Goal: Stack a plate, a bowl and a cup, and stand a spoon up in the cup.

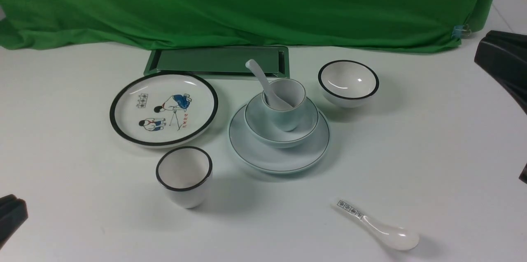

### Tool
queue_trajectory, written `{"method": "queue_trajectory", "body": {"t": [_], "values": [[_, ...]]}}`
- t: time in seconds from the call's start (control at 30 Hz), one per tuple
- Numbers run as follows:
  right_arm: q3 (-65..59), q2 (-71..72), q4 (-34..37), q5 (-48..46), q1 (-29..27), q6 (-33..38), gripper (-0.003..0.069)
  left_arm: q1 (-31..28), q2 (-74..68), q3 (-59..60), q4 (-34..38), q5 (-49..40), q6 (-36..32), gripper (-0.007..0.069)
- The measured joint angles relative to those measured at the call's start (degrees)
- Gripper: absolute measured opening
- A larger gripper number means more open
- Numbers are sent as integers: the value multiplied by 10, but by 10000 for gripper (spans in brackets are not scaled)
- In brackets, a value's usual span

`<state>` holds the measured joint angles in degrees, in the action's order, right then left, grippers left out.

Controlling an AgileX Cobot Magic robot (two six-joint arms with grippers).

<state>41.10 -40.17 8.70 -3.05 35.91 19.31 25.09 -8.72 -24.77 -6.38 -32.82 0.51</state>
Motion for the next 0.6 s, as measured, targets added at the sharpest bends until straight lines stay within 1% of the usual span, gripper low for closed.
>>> {"method": "queue_trajectory", "body": {"t": [0.23,0.37,0.43,0.53,0.6], "values": [[0,0,0,-1,0,-3,57,0,0,0,0,1,0,-36],[-2,1,-2,11,1,14,60,0,0,0,0,1,0,-36],[-10,5,-2,28,8,16,59,0,0,0,0,1,0,-36],[-59,28,-1,81,14,16,15,0,0,0,0,1,0,-34],[-104,48,-1,121,1,6,13,0,0,0,0,1,0,-34]]}}
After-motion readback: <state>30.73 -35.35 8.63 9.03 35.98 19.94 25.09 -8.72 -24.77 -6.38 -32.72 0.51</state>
